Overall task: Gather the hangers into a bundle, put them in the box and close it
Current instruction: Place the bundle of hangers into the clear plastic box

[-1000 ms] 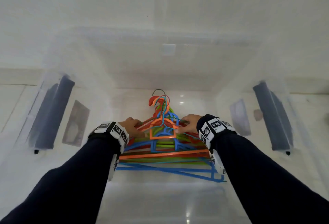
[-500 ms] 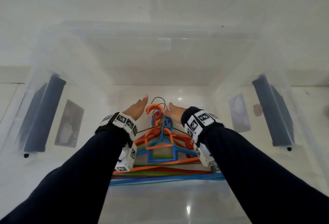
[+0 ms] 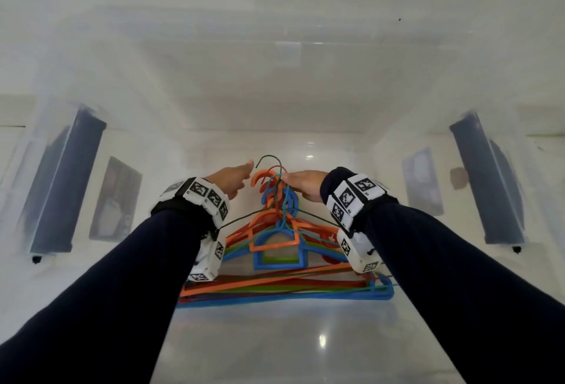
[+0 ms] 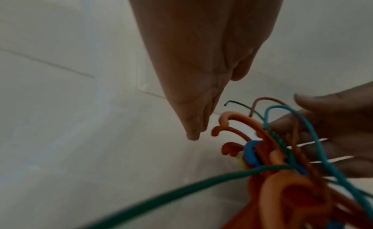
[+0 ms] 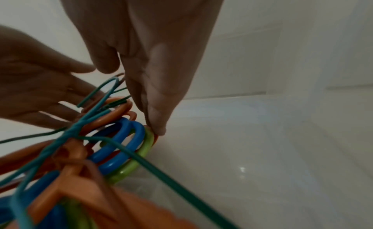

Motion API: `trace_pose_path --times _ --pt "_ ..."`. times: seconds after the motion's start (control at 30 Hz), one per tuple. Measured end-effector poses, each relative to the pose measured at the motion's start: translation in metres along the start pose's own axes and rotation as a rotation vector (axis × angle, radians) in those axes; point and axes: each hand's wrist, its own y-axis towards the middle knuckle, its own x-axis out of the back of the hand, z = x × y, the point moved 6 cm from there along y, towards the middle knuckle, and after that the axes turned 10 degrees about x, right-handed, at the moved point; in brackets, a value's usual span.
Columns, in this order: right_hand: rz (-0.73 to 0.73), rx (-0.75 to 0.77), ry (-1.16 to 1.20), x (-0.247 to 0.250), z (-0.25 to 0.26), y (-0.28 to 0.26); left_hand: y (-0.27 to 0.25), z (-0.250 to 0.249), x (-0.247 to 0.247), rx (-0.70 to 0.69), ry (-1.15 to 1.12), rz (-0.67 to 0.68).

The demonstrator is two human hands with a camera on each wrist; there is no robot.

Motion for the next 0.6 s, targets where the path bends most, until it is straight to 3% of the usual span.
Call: trace_pose_path --times 0.17,0.27,0.37,0.43,0.53,0.6 --pt "0.091 -0.086 -0.394 -0.009 -0.004 -0.013 -0.020 0.027 -0.015 0.142 0.234 0.108" --pt "0.149 -0.069 -0.505 -0.024 0.006 -0.019 -0.032 0.036 -0.035 0.128 0.382 0.141" --pt "0.183 -0.049 -0.497 -0.024 0.001 -0.030 -0.024 0.046 -0.044 0.138 0.265 0.173" --pt "0.111 -0.064 -0.425 -0.017 -0.009 -0.038 -0.019 0.049 -0.040 0.163 0.189 0.164" --pt "0.188 -0.151 -0.563 -0.024 -0.022 -0.042 -0.031 0.039 -0.037 0.132 0.125 0.144" --pt "0.222 -0.118 -0.638 -0.035 -0.020 -0.043 -0.033 0.037 -0.044 0.103 0.120 0.196"
